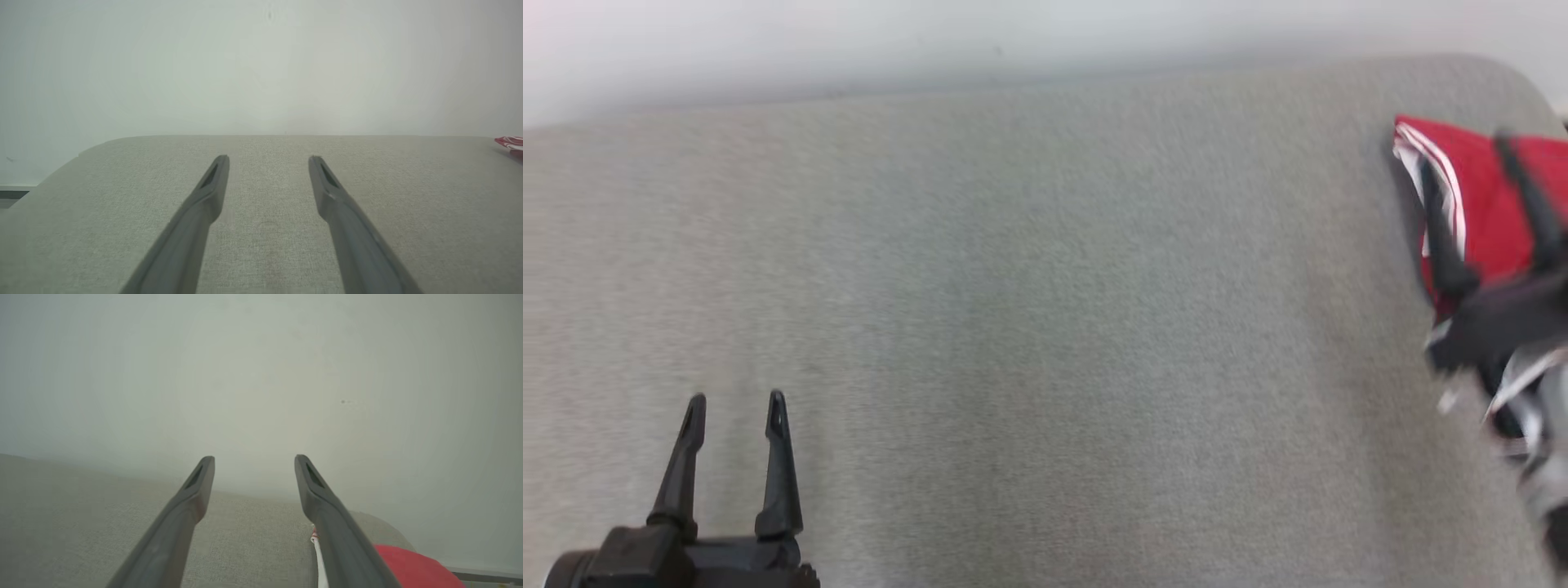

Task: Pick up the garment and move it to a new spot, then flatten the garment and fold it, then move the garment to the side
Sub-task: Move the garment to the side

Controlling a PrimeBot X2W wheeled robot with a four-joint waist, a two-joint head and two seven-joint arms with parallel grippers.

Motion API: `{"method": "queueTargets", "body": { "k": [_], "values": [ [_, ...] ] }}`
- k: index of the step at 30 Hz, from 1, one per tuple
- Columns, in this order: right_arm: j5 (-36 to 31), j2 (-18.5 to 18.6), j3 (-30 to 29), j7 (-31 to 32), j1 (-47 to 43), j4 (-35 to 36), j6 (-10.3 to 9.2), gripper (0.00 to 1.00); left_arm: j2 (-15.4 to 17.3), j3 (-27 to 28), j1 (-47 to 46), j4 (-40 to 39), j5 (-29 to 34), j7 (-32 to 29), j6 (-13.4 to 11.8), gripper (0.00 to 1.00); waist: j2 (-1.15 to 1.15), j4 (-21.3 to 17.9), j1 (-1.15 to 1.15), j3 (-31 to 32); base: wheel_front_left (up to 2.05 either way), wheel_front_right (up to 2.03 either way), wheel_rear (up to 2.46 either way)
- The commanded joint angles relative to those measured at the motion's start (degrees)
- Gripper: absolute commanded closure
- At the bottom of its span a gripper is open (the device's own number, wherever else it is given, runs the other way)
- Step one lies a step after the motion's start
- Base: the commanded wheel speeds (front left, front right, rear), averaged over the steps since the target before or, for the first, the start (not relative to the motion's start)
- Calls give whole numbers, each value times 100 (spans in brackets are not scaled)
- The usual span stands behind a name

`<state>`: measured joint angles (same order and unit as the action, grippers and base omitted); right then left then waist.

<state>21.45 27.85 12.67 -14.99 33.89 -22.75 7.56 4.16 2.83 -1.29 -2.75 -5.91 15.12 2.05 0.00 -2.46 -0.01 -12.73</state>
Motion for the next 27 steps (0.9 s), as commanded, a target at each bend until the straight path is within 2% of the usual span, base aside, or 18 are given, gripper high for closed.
{"method": "queueTargets", "body": {
  "k": [1,7,17,27],
  "values": [
    [-102,-162,-184,-22,-357,175,-19,0,-17,26,123,34,-26,-1,16,0,0,353,1,410,0,0,0],
    [-505,-864,-776,34,-1762,939,-19,0,-41,49,227,176,-56,-1,33,0,0,502,1,681,0,0,0],
    [-918,-1788,-1145,278,-3315,2076,-19,0,-86,30,464,278,-128,-1,10,0,0,447,1,981,0,0,0],
    [-1118,-2229,-1280,268,-3955,2404,-19,0,-83,-5,514,448,-154,-1,85,0,0,352,1,1067,0,0,0]
  ]
}}
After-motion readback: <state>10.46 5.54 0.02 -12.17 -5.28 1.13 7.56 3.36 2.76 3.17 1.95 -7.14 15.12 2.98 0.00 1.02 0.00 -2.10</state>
